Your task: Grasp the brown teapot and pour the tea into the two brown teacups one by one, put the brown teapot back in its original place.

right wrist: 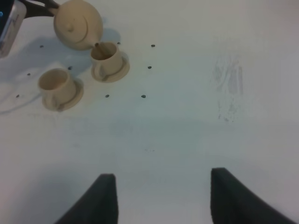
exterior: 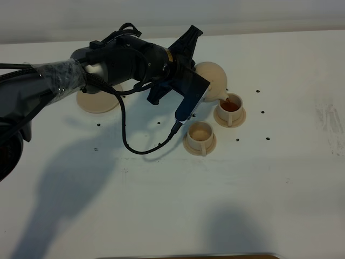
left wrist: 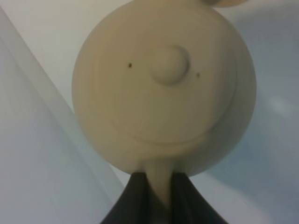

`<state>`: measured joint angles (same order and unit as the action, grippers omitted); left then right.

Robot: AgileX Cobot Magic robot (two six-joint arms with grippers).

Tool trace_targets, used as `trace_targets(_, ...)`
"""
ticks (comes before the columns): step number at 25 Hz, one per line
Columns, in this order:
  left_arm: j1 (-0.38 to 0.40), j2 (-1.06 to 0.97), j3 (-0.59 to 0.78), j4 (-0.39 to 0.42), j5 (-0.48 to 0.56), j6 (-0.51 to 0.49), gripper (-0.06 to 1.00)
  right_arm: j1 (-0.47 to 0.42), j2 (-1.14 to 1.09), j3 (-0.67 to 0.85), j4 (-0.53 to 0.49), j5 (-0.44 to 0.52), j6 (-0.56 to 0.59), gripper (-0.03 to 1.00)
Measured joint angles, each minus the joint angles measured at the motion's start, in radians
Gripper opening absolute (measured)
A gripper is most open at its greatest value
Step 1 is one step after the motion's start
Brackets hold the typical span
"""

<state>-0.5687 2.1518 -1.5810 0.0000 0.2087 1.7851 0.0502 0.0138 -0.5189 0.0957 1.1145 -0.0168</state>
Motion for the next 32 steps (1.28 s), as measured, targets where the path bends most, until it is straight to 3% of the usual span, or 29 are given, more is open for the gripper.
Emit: trace_targets(32, 0.000, -0.006, 0.000, 0.019, -0.006, 0.015, 0.16, 0.000, 0.000, 0.000, 0.000, 0.000, 0.000, 0.43)
